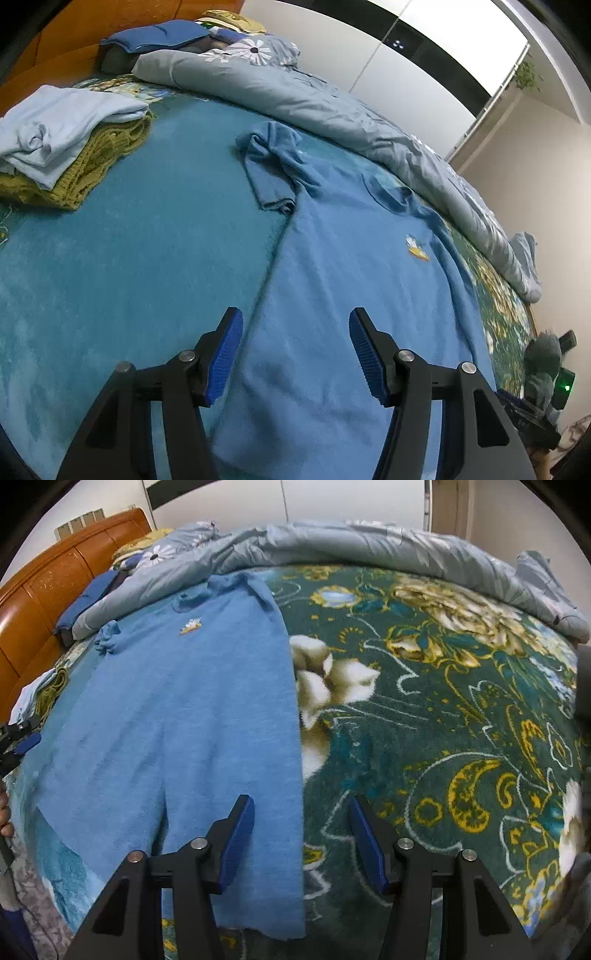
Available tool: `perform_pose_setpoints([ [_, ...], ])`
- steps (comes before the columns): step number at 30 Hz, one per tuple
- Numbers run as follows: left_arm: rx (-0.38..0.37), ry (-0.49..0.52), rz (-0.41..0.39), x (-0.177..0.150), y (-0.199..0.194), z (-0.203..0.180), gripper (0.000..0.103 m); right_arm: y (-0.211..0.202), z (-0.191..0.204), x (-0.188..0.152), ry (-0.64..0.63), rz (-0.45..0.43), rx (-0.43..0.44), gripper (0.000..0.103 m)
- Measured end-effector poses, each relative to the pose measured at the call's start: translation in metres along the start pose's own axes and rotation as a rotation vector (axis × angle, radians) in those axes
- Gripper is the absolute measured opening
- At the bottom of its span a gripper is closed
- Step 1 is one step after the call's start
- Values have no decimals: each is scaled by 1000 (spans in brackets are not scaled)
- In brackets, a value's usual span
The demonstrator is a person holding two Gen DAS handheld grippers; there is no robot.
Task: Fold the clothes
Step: 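Lay the sweatshirt flat on the bedspread and open both grippers, then grasp the sweatshirt sleeve with the right gripper and pull it straight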
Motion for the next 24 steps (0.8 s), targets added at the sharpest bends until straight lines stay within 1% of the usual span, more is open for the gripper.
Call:
perform_pose_setpoints([
  [2,4,8,-10,-3,-7,-3,62,-1,2,0,27,-7,26,37],
  [3,6,11,-16,-3,-10,-4,62,-2,3,0,32,-7,37,16],
  [4,6,14,-19,-3,-12,-5,62,-2,4,1,34,-7,48,5],
  [5,7,18,-23,-2,-14,-7,62,-2,4,3,31,-4,54,5],
  [7,8,25,-29,0,-17,-9,62,-5,-1,8,16,0,33,5],
  [9,18,35,-32,0,-18,-9,62,-15,-13,16,5,-21,-19,5],
  [11,33,42,-32,0,-17,-7,62,-31,-41,34,12,-55,-108,5],
  [14,47,29,-27,1,-13,2,62,-52,-89,67,25,-97,-292,5],
  [15,51,22,-23,1,-10,5,62,-58,-105,79,36,-103,-340,5],
  [16,55,14,-19,2,-8,8,62,-60,-119,90,57,-105,-366,5],
  [18,67,4,-10,3,-3,16,62,-59,-142,109,97,-102,-405,5],
  [20,83,0,-1,5,2,23,62,-53,-157,121,122,-92,-435,5],
  [24,123,6,11,17,12,38,62,-28,-167,126,147,-51,-455,5],
])
Point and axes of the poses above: each gripper's, at about its wrist camera, not at the fingertips, and y roughly the way its jaws point, z to its left, x to its top, the point moved 10 cm from there along y, roughly the way its jaws point, and after that the axes turned 8 degrees about z, right-handed, at the moved point
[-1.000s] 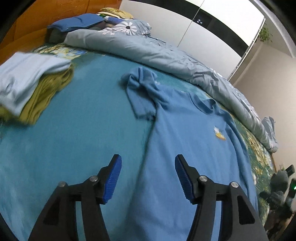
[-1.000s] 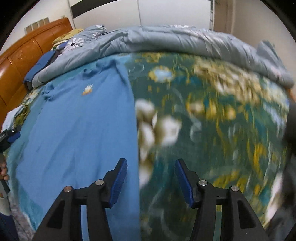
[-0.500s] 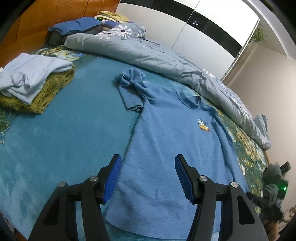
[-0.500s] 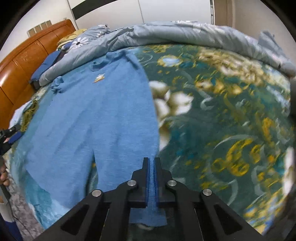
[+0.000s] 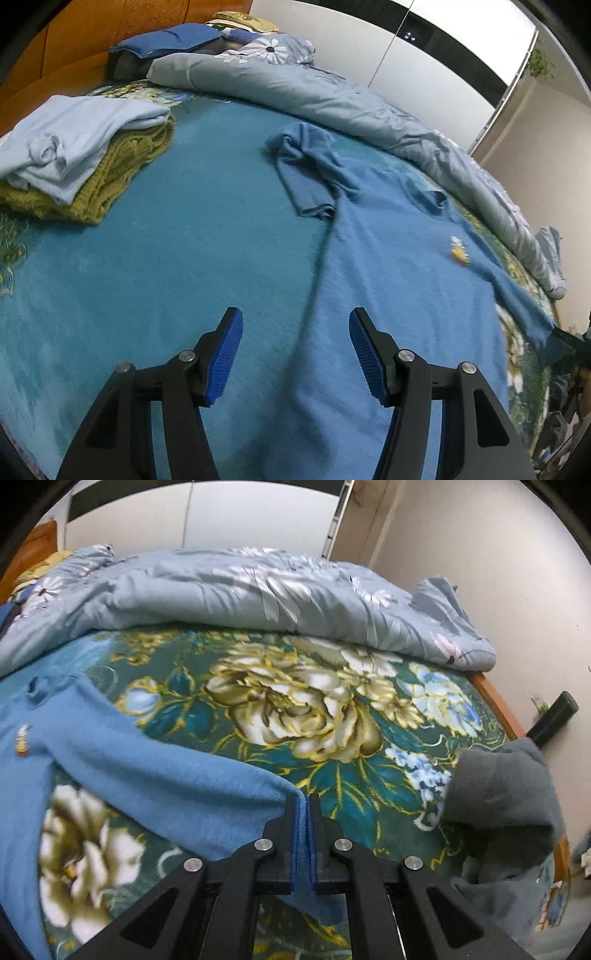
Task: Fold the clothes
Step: 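Grasp the sweatshirt sleeve with the right gripper and pull it straight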
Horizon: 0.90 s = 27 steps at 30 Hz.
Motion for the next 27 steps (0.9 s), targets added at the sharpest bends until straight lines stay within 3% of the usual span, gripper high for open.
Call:
perform_pose_setpoints([
  [5,4,16,10,38,24,5,62,20,4,-10,-22,27,-11,5],
  [11,-31,-15,52,85,64,1,62,9,5,-8,-20,-7,3,8],
  [15,-6,-23,92,102,93,1,61,-11,4,-6,-6,-64,11,56],
  [19,45,8,78,113,108,-4,61,-30,11,-8,-21,-103,31,57],
  [20,55,30,67,116,109,-7,57,-34,16,-9,-31,-107,39,57],
  [22,71,55,71,120,113,-11,31,-39,27,-14,-51,-108,60,58],
  [23,74,60,81,121,116,-12,10,-41,33,-16,-57,-107,75,58],
  [27,115,106,67,129,112,-14,3,-49,57,-24,-78,-102,136,58],
])
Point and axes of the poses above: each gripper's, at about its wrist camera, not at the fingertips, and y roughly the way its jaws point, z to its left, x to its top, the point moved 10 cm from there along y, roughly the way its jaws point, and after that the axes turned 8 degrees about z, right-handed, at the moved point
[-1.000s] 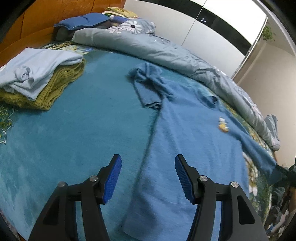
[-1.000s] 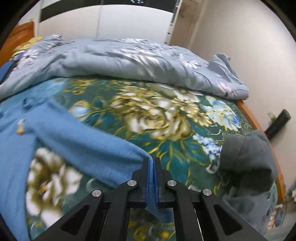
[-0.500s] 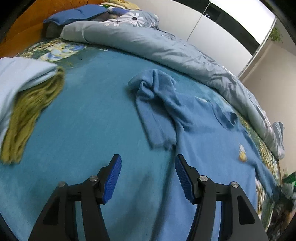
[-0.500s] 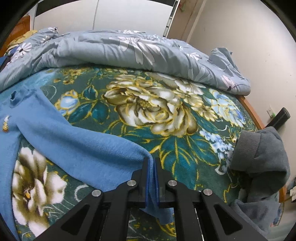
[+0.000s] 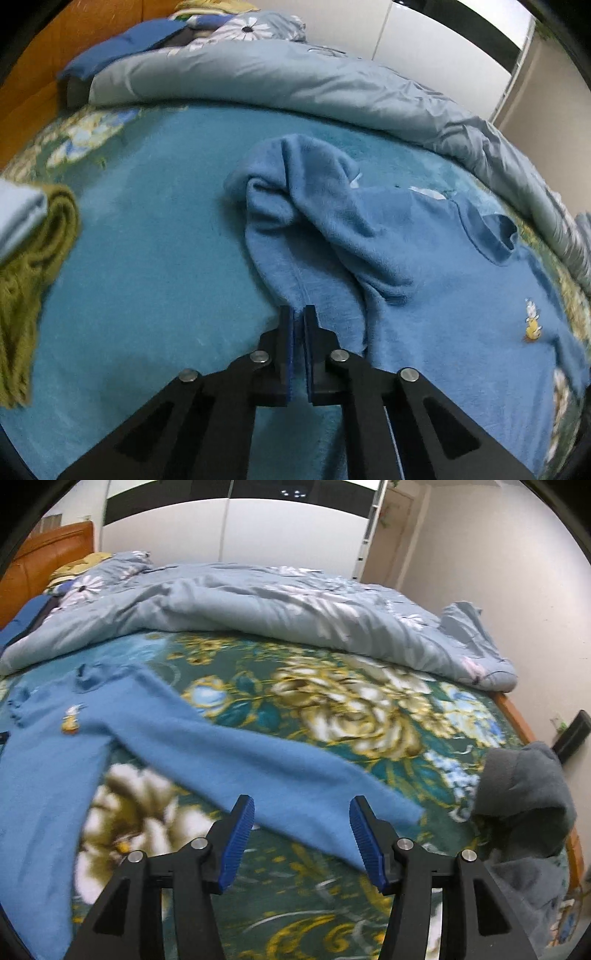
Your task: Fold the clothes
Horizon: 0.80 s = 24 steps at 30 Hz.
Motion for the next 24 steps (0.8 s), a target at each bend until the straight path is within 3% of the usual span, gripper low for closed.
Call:
perform_pose_setpoints([
  [5,186,-63,-143,33,-49,64,3,-5,27,-11,-47,-2,39,58],
  [9,271,-130,-149,43,-69,116,3,-3,46,-23,-65,11,74,58],
  [12,205,-173,-107,37,-66,133,3,-2,62,-32,-71,28,114,58],
  [16,76,-183,-49,18,-63,121,7,-12,87,-41,-97,31,184,58],
  [21,-135,-131,-1,-31,-74,75,45,-27,133,-76,-94,70,381,58],
  [24,-270,-46,71,-81,-81,44,45,-26,153,-104,-88,120,460,58],
])
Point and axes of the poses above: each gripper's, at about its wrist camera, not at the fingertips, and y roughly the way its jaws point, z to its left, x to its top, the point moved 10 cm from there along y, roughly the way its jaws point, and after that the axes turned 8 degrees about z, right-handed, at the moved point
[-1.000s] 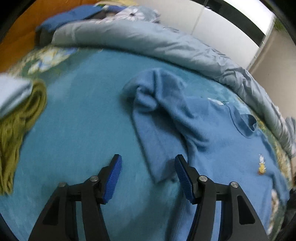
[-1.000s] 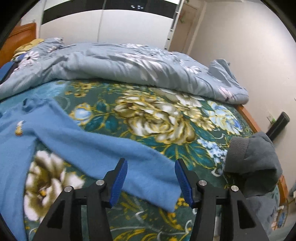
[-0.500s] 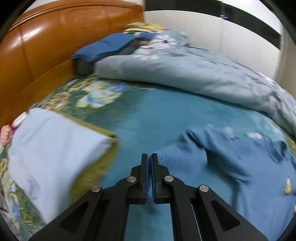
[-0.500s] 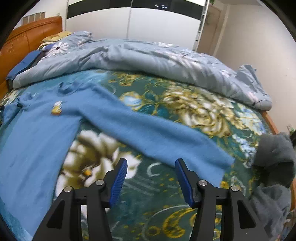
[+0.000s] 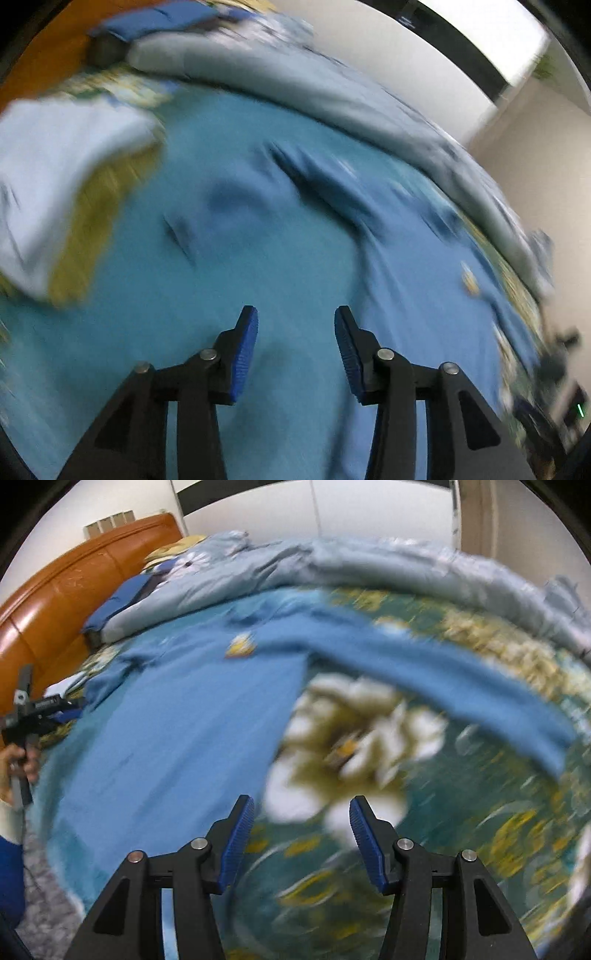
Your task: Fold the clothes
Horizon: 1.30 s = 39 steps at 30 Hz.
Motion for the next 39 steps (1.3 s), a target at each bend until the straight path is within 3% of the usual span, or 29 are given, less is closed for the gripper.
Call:
perform_pose_setpoints([
  [6,-99,147,108,-79,-3,-26,45,5,24,-33,23,5,91,58],
  [11,-158,140,143,-100,-2,-26,45,6,36,-43,65,5,153,53],
  [12,-167,135,146,-102,-2,-27,45,7,37,-44,71,6,156,44],
  [13,-177,129,149,-105,-2,-28,45,7,37,-46,84,11,167,28],
  [15,-195,120,154,-109,-2,-29,45,8,36,-49,110,22,191,9],
  [17,-199,114,157,-112,-2,-30,45,7,35,-52,118,22,196,6],
  [21,-214,95,140,-113,-3,-32,42,-7,23,-49,153,-18,193,5],
  [22,-228,91,135,-114,-3,-34,37,-8,21,-48,162,-21,199,5],
  [23,-235,90,139,-118,-3,-36,18,-9,20,-49,166,-18,202,5],
  [24,-236,94,142,-121,-2,-38,9,-7,20,-51,169,-7,202,5],
  [27,-201,108,106,-124,-5,-43,4,-6,20,-53,168,-1,203,5],
  [33,-227,72,44,-129,-37,-44,3,-29,20,-54,115,-51,171,5],
  [36,-240,103,40,-146,-51,-50,3,-41,17,-65,75,-63,139,5],
  [39,-206,129,57,-162,-47,-47,3,-37,7,-82,88,-37,139,5],
])
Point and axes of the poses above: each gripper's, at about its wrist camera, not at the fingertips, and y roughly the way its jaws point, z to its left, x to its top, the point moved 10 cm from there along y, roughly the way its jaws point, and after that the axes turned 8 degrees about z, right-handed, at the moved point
